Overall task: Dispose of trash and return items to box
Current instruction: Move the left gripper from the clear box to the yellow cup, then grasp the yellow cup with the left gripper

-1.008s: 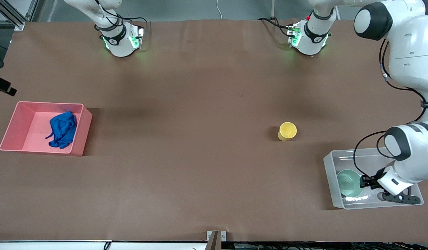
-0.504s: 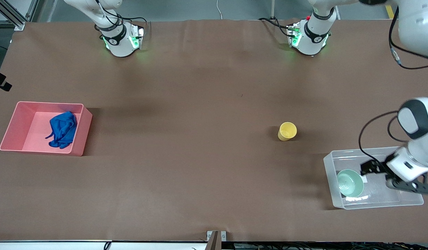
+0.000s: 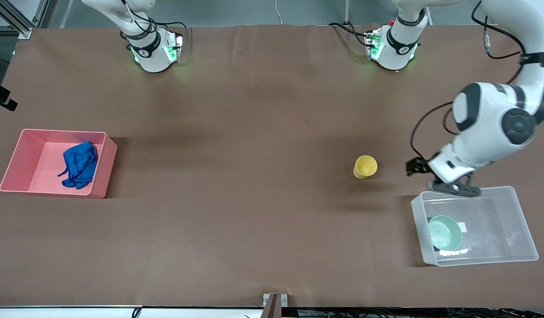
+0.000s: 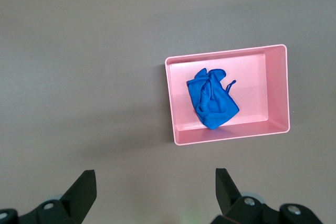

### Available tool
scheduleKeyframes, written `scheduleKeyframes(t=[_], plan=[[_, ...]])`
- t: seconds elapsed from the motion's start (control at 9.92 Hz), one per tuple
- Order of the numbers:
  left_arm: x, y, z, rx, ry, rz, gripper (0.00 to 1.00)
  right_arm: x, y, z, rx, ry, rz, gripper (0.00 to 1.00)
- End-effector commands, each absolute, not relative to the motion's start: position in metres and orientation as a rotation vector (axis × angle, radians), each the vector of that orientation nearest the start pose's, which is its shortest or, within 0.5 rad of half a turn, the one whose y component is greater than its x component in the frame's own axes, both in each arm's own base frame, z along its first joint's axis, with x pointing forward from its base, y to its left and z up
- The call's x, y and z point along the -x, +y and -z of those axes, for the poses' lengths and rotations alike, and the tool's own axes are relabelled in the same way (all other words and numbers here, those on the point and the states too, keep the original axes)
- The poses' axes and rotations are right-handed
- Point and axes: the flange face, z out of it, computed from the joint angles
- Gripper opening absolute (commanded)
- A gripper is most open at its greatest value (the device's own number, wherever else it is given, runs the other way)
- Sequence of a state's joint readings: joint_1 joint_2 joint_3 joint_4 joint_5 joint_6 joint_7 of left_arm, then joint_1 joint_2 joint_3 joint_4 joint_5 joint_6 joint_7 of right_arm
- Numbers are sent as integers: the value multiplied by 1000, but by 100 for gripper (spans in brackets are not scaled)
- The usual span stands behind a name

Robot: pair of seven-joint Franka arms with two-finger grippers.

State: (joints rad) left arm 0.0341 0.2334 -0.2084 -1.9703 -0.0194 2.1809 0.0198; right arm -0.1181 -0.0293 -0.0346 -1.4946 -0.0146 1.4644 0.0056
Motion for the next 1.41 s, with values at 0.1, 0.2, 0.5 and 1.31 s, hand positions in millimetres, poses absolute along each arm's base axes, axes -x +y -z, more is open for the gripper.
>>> scheduleKeyframes(t=[0.1,0.2,0.5,1.31], plan=[[-551,-136,-285,3216,244,-13,93,-525,-84,-668,3137,235,-13,100],[-548,-140,-267,3225,245,-6,93,-524,-85,-669,3137,237,-10,100],[-538,-162,-227,3235,300,-47,85,-524,-85,-668,3137,242,-13,100],[-544,-161,-209,3240,314,-11,0,-524,-83,-667,3136,237,-30,100]])
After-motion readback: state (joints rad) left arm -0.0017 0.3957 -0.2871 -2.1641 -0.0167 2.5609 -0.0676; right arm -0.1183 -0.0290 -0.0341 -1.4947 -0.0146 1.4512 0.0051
